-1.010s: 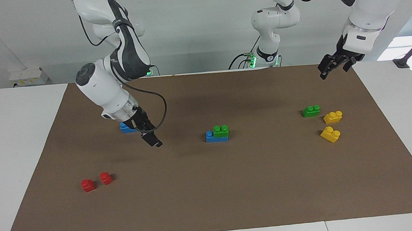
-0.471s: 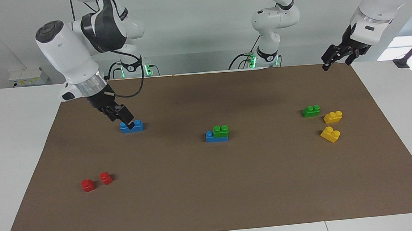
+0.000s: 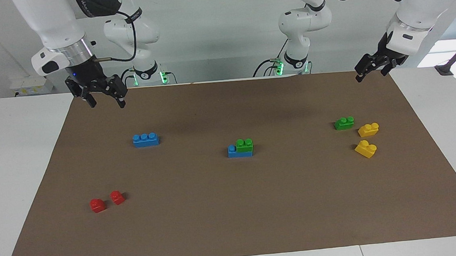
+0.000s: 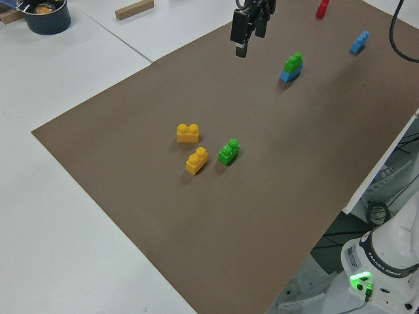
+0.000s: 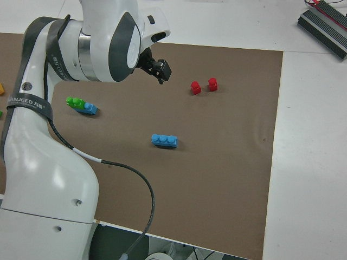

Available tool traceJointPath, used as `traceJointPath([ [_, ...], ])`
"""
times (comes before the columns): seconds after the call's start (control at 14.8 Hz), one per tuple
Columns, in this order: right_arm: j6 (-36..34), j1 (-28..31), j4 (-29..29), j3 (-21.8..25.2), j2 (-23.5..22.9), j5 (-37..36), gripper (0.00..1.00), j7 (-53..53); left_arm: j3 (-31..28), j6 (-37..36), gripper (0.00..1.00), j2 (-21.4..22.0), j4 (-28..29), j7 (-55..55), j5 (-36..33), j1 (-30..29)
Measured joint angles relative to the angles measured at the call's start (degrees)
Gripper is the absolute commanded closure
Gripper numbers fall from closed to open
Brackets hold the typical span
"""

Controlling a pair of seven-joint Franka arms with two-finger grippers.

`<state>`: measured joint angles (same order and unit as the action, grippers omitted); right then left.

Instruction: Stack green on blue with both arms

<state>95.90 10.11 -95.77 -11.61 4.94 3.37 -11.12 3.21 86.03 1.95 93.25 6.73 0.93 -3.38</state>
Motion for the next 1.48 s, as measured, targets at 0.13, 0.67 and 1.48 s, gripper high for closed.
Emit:
traceJointPath([
  [0.13, -2.77, 0.55, 1.05, 0.16, 1.21, -0.19, 0.0, 3.41, 0.01, 0.02, 0.0, -0.74, -0.09, 0.0, 0.1, 0.0],
  [0.67, -5.72, 1.55, 1.2, 1.06, 2.66, -0.2, 0.0, 6.9, 0.01, -0.85, 0.0, -0.68, -1.88, 0.0, 0.15, 0.0],
  [1.48, -5.72, 1.27, 0.8, 0.78, 2.26, -3.62, 0.0, 6.9, 0.15, -1.53, 0.0, -0.66, -3.02, 0.0, 0.21, 0.0],
])
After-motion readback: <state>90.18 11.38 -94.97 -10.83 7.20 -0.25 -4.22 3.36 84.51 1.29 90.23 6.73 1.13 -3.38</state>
